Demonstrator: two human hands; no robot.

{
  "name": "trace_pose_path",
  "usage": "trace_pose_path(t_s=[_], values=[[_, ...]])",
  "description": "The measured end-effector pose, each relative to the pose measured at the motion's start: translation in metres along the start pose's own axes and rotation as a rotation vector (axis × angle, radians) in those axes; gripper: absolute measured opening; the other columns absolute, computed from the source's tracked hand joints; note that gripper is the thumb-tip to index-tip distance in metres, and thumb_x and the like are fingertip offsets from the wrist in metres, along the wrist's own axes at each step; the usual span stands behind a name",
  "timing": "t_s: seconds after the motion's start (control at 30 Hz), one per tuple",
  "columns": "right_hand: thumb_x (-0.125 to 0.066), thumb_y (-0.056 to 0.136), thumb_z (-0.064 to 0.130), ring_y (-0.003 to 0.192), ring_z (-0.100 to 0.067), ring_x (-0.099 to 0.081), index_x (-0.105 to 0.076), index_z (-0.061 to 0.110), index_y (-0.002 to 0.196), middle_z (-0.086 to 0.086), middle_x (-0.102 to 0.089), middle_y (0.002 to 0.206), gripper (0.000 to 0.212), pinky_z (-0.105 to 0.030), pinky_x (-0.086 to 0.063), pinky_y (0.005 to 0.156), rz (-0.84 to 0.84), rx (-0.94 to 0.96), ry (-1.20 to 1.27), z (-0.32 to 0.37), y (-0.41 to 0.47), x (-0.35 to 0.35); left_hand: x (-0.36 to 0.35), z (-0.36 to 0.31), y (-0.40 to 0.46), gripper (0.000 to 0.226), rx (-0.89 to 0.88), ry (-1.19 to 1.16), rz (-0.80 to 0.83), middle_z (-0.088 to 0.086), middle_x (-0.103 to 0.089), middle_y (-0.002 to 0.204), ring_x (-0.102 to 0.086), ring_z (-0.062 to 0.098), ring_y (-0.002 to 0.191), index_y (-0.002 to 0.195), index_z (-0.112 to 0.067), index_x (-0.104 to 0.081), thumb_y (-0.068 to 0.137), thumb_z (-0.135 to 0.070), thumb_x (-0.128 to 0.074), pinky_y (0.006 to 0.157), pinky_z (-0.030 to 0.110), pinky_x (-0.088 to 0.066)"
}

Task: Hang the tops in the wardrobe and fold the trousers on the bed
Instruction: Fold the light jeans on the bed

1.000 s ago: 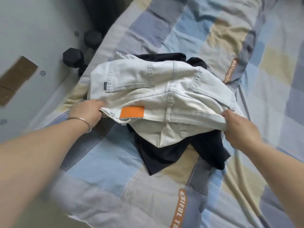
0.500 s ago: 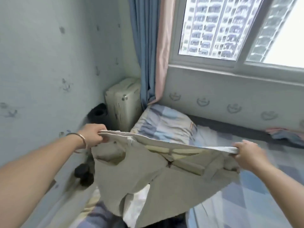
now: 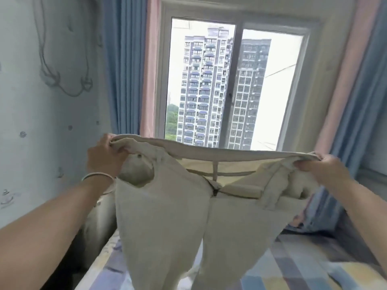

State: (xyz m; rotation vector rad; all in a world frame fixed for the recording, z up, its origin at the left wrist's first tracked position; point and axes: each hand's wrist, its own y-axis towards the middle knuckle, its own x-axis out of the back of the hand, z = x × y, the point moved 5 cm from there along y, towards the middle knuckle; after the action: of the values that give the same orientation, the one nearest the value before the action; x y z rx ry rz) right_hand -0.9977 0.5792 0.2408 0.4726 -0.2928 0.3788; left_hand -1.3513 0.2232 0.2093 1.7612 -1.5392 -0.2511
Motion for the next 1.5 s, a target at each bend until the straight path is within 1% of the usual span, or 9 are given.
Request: trace_pose_path(t_s=[0.1,0.17,0.27,0.43,0.6,0.8,1.0,1.27,1.5], values=[[-0.088,0.047,0.047,0.069,-0.023,-0.06,-0.069,0.006,0.096,-0.01,-0.07,0.075,0.066,-0.03,-0.043,0.069,0.311,-0.082,0.013,-0.003,-0.001,0.031,-0.028,-0.019,-0.006,0.024,-0.103,0.089,0.068,0.025,-0.055,0.102,-0.054,0.042,0.093,0.103,0.0,-0.06,0.081,-0.011,-0.064,0.08,0.042,-0.04],[-0.085,0.039,0.059,0.077,-0.026,-0.059,-0.072,0.013,0.094,-0.009,-0.074,0.084,0.073,-0.038,-0.04,0.075,0.343,-0.114,-0.042,-0.023,0.004,0.049,-0.046,-0.032,-0.017,0.019,-0.208,0.131,0.154,0.021,-0.057,0.099,-0.056,0.04,0.087,0.1,-0.003,-0.058,0.083,-0.011,-0.062,0.072,0.039,-0.038],[-0.069,0.081,0.032,0.089,-0.029,-0.064,-0.067,0.007,0.105,-0.012,-0.072,0.094,0.034,-0.04,-0.05,0.086,0.088,-0.185,0.057,-0.055,0.029,0.075,-0.068,-0.059,-0.042,0.029,-0.496,0.228,0.257,0.017,-0.06,0.104,-0.061,0.038,0.07,0.112,-0.01,-0.053,0.084,-0.007,-0.061,0.059,0.037,-0.044],[-0.057,0.084,0.026,0.103,-0.036,-0.06,-0.062,0.001,0.111,-0.016,-0.064,0.114,0.038,-0.042,-0.05,0.092,-0.293,-0.405,-0.103,-0.104,0.058,0.101,-0.098,-0.097,-0.08,0.055,-1.1,0.284,0.403,0.005,-0.042,0.113,-0.056,0.022,0.042,0.111,-0.028,-0.048,0.066,-0.002,-0.066,0.037,0.025,-0.047],[-0.051,0.086,0.019,0.11,-0.036,-0.057,-0.061,-0.004,0.112,-0.023,-0.06,0.121,0.036,-0.038,-0.045,0.09,-0.366,-0.424,-0.251,-0.113,0.052,0.118,-0.134,-0.097,-0.089,0.03,-1.05,0.234,0.562,0.005,-0.054,0.104,-0.063,0.025,0.062,0.105,-0.033,-0.047,0.079,-0.019,-0.04,0.054,0.037,-0.056],[-0.049,0.09,0.015,0.108,-0.033,-0.056,-0.062,0.0,0.114,-0.02,-0.059,0.123,0.032,-0.036,-0.043,0.087,-0.357,-0.37,-0.305,-0.116,0.044,0.137,-0.153,-0.092,-0.09,0.019,-0.845,0.132,0.749,0.004,-0.055,0.095,-0.061,0.027,0.076,0.086,-0.015,-0.07,0.074,-0.008,-0.057,0.071,0.038,-0.055],[-0.045,0.091,0.013,0.074,-0.029,-0.057,-0.065,0.009,0.095,-0.022,-0.065,0.107,0.02,-0.031,-0.044,0.068,-0.254,-0.287,-0.574,-0.113,0.034,0.157,-0.149,-0.08,-0.1,0.03,-0.801,0.68,1.037,-0.001,-0.064,0.103,-0.06,0.019,0.094,0.103,-0.02,-0.069,0.082,-0.015,-0.047,0.085,0.028,-0.047],[-0.039,0.097,0.033,0.086,-0.026,-0.059,-0.064,0.02,0.103,-0.011,-0.06,0.095,0.029,-0.022,-0.035,0.064,-0.146,-0.267,-1.089,-0.105,0.023,0.17,-0.142,-0.099,-0.1,0.031,-0.793,0.827,1.018,-0.004,-0.068,0.099,-0.058,0.012,0.083,0.111,-0.027,-0.065,0.087,-0.043,-0.054,0.076,0.023,-0.048],[-0.039,0.083,-0.005,0.074,-0.033,-0.061,-0.068,0.011,0.086,-0.015,-0.064,0.084,0.033,-0.037,-0.051,0.046,-0.162,-0.282,-0.65,-0.112,0.031,0.182,-0.132,-0.093,-0.092,0.016,-0.593,0.211,0.781,-0.017,-0.059,0.062,-0.052,0.001,0.057,0.068,-0.029,-0.064,0.081,-0.022,-0.07,0.064,0.018,-0.043]])
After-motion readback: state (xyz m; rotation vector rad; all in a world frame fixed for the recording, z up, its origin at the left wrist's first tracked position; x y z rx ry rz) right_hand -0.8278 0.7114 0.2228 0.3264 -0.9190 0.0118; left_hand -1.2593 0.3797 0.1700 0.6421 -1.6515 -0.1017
